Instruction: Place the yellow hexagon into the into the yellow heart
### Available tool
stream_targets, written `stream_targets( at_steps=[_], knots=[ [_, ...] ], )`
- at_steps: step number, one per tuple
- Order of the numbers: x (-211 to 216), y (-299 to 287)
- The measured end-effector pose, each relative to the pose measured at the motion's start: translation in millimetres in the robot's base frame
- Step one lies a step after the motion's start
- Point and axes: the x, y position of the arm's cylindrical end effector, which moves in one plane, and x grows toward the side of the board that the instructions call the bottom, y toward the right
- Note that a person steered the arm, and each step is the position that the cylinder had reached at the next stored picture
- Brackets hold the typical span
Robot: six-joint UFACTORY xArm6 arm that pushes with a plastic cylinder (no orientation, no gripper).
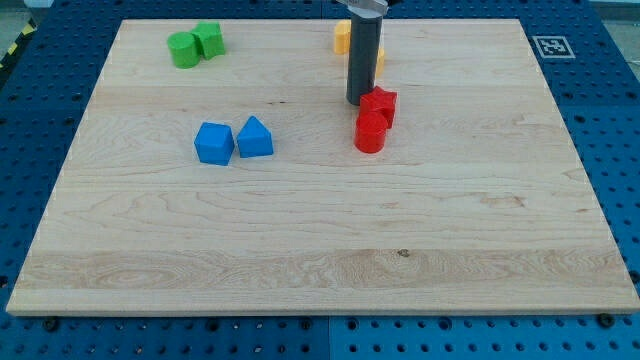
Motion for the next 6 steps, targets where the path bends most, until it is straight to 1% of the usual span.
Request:
stream_targets(
  at_steps=[1, 2, 4, 5, 6],
  knots=[
    [-12.5, 4.4],
    [-15.6, 15.4],
    [-22.0, 50.1],
    [-46.3, 30.9],
    [-71.5, -10.4]
  ],
)
